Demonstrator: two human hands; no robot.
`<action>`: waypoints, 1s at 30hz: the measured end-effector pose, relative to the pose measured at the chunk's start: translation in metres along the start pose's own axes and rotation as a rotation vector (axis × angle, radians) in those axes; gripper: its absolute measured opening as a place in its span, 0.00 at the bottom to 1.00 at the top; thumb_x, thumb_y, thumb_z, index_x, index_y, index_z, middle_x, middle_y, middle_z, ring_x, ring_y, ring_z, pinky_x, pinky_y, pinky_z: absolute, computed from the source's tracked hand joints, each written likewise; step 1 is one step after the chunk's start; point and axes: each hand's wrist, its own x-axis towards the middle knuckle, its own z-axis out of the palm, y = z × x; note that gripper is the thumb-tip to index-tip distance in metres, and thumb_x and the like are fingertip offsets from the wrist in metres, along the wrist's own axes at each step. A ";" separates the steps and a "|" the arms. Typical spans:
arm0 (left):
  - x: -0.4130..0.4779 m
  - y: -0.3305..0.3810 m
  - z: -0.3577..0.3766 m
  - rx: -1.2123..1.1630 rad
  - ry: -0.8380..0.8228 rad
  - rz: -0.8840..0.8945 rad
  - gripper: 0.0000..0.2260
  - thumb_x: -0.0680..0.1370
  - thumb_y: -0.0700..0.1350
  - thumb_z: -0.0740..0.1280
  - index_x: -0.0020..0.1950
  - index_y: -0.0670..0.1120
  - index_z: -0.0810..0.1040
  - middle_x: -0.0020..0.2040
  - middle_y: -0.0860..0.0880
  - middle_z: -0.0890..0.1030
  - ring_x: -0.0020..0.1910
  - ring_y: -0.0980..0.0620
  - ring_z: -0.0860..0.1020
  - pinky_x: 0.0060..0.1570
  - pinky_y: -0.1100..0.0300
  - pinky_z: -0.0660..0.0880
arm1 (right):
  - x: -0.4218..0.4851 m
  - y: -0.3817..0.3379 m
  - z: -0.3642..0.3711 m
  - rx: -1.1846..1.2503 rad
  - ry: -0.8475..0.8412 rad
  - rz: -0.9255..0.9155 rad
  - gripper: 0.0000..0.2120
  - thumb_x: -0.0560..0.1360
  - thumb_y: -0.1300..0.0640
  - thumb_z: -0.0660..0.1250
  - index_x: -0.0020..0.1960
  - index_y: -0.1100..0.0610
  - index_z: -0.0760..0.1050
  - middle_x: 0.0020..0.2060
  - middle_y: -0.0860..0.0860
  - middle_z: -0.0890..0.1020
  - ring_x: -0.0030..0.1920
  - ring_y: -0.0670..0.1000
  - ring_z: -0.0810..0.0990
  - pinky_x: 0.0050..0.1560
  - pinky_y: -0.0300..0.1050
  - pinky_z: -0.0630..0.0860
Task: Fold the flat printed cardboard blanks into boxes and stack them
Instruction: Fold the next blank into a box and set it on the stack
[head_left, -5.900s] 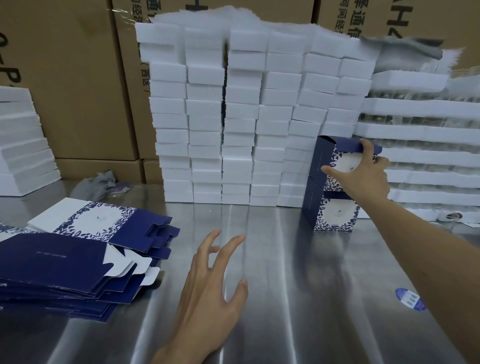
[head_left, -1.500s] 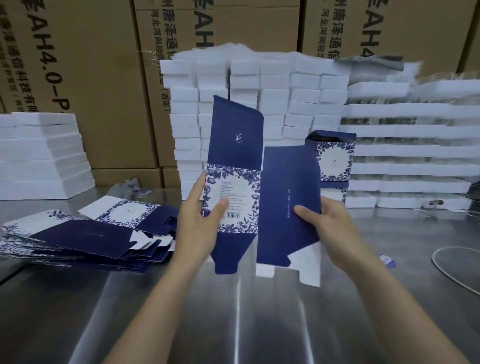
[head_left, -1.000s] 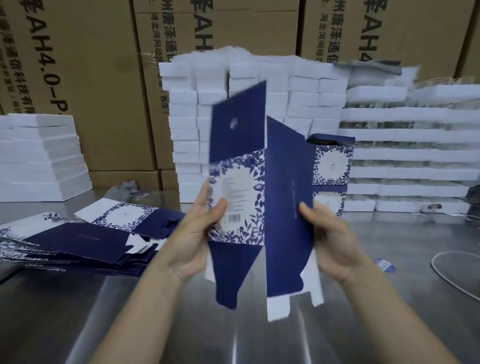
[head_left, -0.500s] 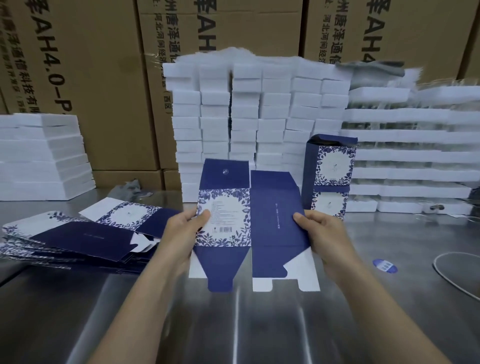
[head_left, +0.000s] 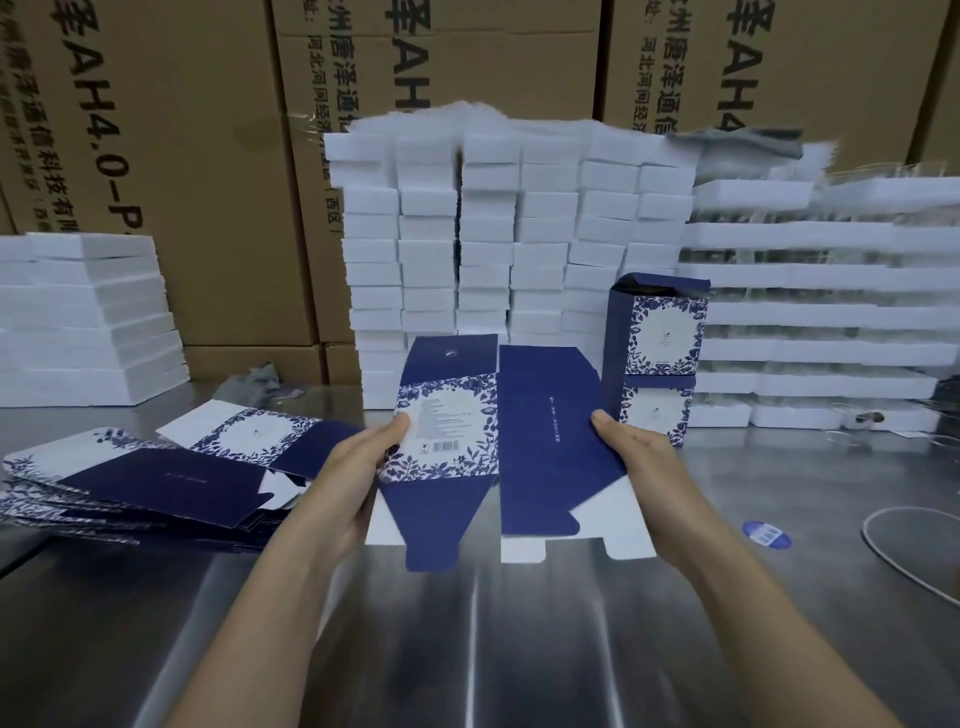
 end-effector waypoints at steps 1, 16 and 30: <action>-0.001 0.000 0.000 0.047 -0.005 -0.025 0.17 0.80 0.58 0.73 0.61 0.49 0.88 0.59 0.43 0.87 0.58 0.41 0.86 0.50 0.48 0.84 | -0.001 -0.002 0.000 0.039 0.021 0.009 0.17 0.85 0.46 0.64 0.53 0.52 0.89 0.53 0.56 0.89 0.53 0.58 0.89 0.46 0.46 0.84; -0.003 0.002 0.005 -0.058 0.121 0.013 0.14 0.79 0.56 0.73 0.60 0.50 0.88 0.59 0.45 0.88 0.59 0.43 0.86 0.66 0.44 0.77 | 0.002 -0.002 -0.002 0.118 -0.010 0.014 0.13 0.85 0.51 0.64 0.53 0.53 0.87 0.51 0.52 0.89 0.41 0.46 0.84 0.33 0.35 0.75; 0.003 0.002 -0.002 -0.122 0.057 0.046 0.10 0.84 0.50 0.67 0.50 0.49 0.87 0.40 0.53 0.89 0.34 0.56 0.87 0.25 0.65 0.78 | 0.007 0.012 -0.003 0.173 -0.078 0.136 0.37 0.72 0.37 0.77 0.66 0.66 0.78 0.52 0.62 0.79 0.51 0.56 0.64 0.50 0.51 0.72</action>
